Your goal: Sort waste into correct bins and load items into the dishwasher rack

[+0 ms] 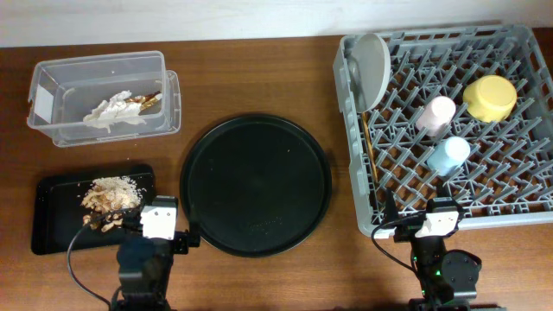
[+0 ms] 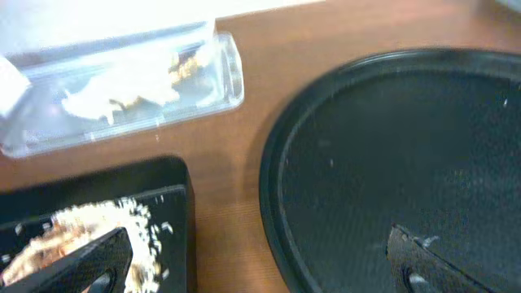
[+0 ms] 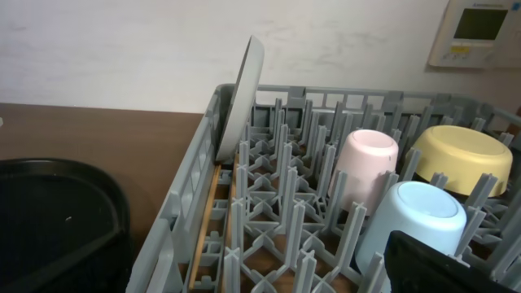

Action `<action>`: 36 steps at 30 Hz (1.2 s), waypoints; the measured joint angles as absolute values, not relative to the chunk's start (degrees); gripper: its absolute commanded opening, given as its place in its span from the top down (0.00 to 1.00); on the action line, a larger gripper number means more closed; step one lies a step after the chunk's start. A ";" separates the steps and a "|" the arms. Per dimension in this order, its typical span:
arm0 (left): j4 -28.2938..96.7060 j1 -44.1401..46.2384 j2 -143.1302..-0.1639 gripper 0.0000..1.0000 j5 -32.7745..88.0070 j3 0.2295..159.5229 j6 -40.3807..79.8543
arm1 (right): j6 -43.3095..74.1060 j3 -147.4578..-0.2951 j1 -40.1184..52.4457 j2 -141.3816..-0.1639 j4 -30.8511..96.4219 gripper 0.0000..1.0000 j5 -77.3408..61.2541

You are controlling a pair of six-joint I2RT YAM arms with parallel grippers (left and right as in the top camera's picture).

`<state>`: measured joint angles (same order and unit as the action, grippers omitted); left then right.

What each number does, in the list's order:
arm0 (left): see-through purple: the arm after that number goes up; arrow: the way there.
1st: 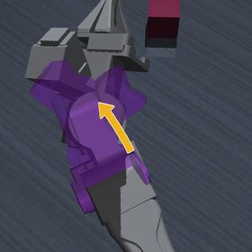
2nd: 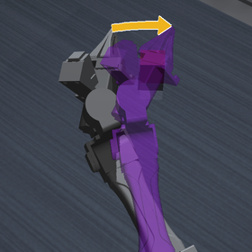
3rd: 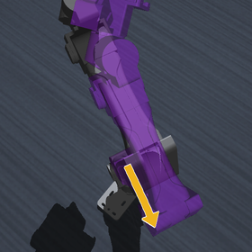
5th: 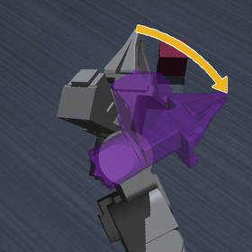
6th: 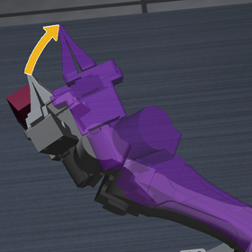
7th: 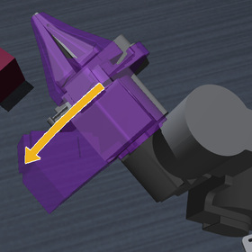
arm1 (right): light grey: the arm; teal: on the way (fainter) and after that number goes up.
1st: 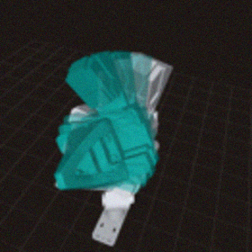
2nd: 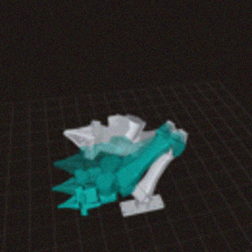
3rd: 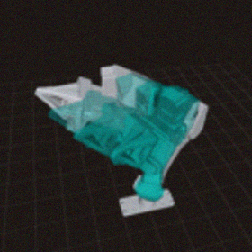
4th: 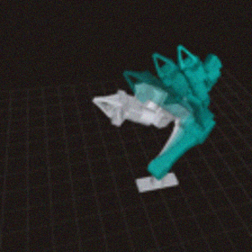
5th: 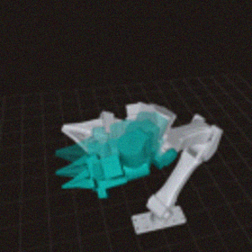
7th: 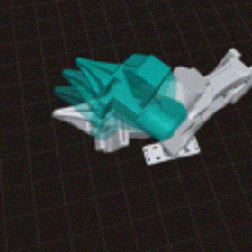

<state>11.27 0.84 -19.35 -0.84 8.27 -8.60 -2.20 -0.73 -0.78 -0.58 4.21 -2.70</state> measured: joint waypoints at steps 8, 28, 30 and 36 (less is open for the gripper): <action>4.60 0.84 -12.21 0.01 -0.56 0.93 -9.04 | -2.20 -0.73 -0.78 -0.58 4.21 0.02 -2.70; 4.73 0.84 -0.91 0.01 -1.04 0.91 -1.78 | -2.20 -0.73 -0.78 -0.58 4.19 0.02 -2.70; 4.71 0.84 -0.89 0.01 -1.04 0.91 -2.17 | -2.17 -0.73 -0.78 -0.58 4.19 0.02 -2.70; 4.73 0.84 -0.89 0.01 -1.04 0.91 -2.57 | -2.22 -0.73 -0.78 -0.58 4.19 0.02 -2.70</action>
<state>4.73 0.84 -0.89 -1.04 0.91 -2.57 -2.22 -0.73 -0.78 -0.58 4.19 -2.70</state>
